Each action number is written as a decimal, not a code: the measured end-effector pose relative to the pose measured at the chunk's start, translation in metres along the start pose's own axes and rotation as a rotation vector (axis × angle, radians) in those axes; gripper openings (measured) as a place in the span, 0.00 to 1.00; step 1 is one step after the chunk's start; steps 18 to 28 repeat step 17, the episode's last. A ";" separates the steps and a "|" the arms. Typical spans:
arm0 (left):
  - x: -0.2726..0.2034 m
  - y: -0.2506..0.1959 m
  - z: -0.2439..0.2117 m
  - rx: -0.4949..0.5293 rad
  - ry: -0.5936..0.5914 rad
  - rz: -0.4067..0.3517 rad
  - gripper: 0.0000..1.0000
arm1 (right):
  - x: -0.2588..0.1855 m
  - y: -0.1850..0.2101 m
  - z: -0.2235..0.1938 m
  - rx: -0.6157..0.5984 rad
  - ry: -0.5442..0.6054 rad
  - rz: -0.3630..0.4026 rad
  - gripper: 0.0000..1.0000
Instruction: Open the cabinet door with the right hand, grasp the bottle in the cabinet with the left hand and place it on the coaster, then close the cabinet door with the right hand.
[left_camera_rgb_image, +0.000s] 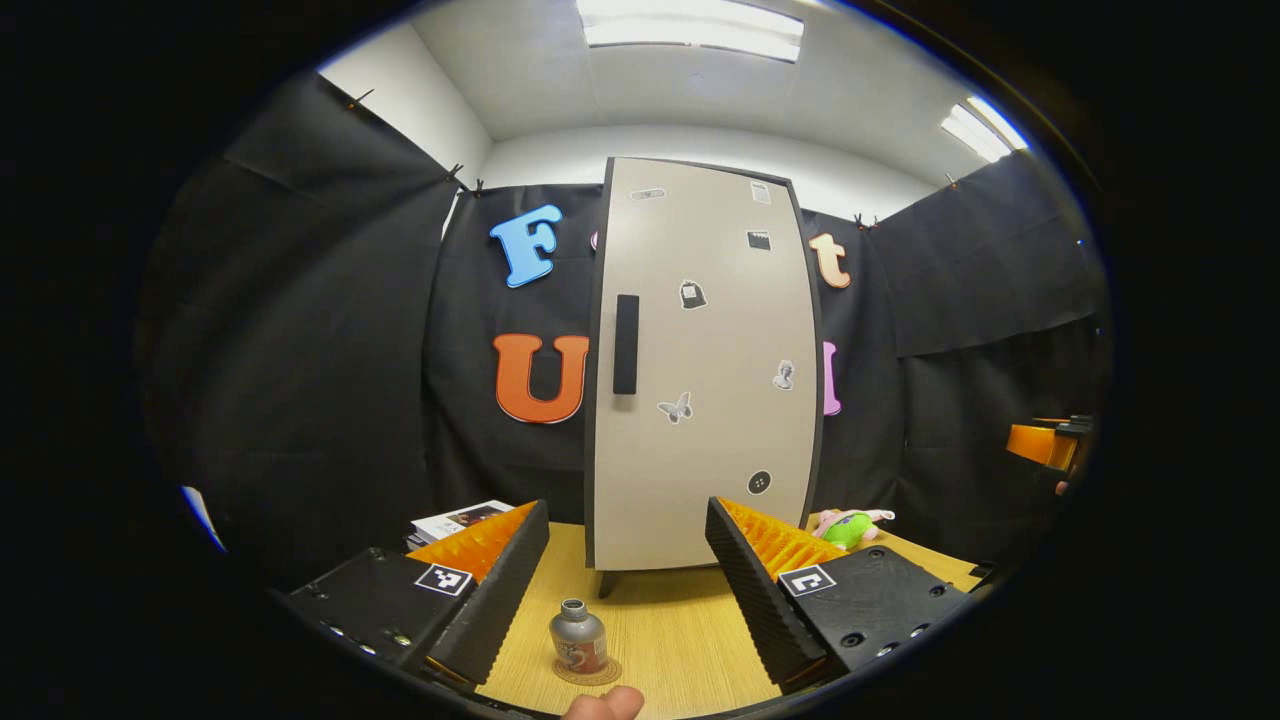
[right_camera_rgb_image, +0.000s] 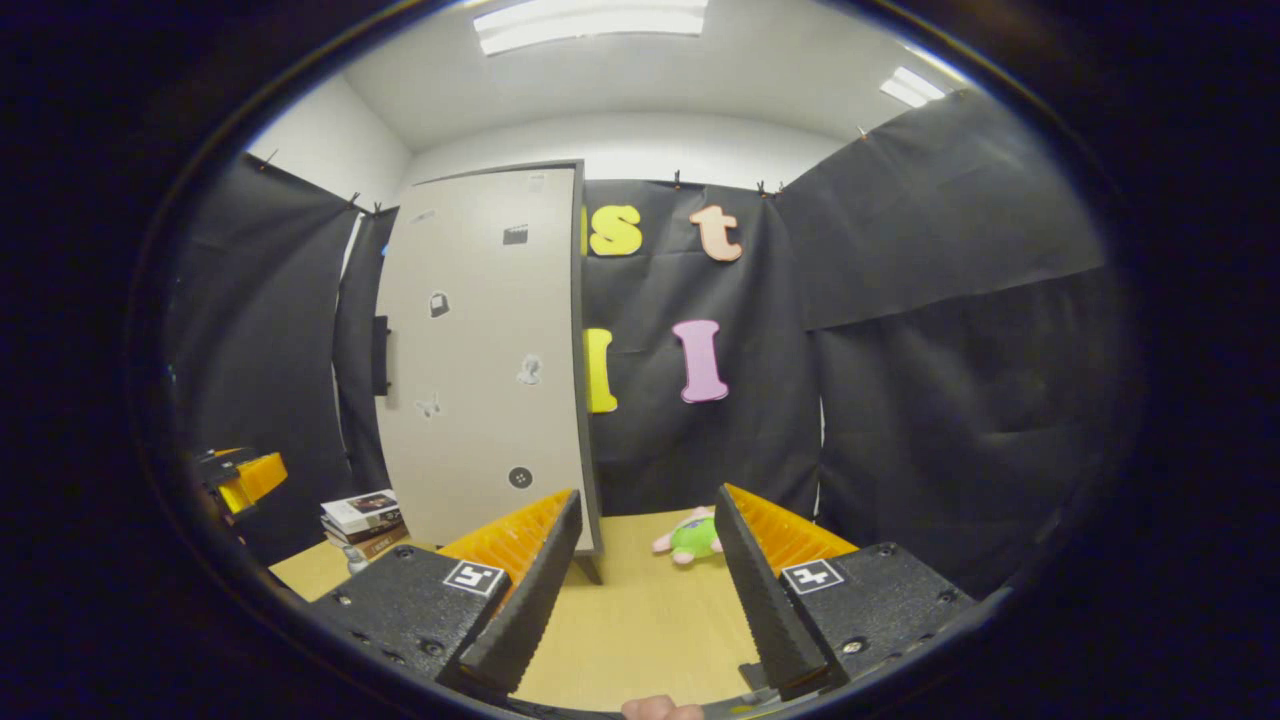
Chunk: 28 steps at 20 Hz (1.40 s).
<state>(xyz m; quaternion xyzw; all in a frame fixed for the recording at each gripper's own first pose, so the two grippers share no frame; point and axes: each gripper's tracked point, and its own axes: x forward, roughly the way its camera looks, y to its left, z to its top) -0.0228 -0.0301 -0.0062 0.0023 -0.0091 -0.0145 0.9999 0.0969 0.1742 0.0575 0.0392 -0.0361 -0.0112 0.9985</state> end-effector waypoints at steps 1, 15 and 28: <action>0.000 0.001 0.001 0.000 0.001 0.001 0.95 | 0.000 -0.001 0.000 -0.003 0.002 -0.002 0.87; 0.002 0.005 0.000 -0.003 -0.001 0.005 0.95 | 0.003 0.003 0.004 -0.005 0.008 -0.003 0.87; 0.003 0.005 0.000 -0.002 0.000 0.004 0.95 | 0.003 0.003 0.005 -0.004 0.009 -0.004 0.87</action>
